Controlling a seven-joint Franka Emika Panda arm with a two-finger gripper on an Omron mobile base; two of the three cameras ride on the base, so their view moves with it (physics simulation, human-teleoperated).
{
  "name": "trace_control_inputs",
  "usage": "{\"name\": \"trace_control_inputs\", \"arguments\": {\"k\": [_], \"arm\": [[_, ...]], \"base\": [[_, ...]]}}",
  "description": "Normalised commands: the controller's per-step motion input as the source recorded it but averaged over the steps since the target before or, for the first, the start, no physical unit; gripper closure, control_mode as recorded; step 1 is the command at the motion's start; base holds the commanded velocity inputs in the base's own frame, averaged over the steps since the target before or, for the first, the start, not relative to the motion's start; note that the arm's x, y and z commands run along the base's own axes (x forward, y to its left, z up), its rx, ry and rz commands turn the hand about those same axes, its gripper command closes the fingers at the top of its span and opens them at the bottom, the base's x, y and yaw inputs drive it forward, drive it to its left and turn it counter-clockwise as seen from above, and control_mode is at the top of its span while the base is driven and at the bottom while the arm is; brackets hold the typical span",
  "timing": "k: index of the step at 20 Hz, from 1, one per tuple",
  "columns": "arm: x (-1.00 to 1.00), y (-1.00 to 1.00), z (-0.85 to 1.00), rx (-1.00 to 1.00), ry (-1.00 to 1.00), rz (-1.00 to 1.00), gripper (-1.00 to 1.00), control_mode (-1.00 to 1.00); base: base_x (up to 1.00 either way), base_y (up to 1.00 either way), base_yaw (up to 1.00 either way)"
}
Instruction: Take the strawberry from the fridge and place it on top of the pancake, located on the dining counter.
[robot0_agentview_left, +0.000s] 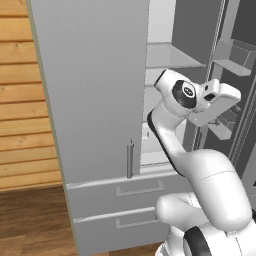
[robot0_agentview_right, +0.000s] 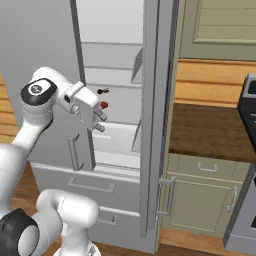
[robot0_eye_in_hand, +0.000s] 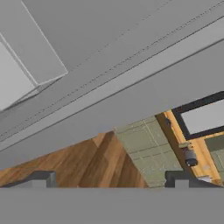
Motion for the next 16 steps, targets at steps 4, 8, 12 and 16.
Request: {"name": "trace_control_inputs", "arguments": {"k": [4, 8, 12, 16], "arm": [[-0.15, 1.0, -0.46, 0.33, 0.0, 0.16, -1.0, -1.0], [-0.15, 0.89, -0.69, 0.44, 0.0, 0.19, -1.0, -1.0], [-0.03, 0.83, -0.61, 0.47, -0.05, 0.17, -1.0, -1.0], [0.21, 0.67, -0.06, 0.4, -0.24, 0.09, -1.0, -1.0]], "base": [[0.0, 0.0, 0.0], [0.0, 0.0, 0.0], [0.0, 0.0, 0.0], [0.0, 0.0, 0.0]]}}
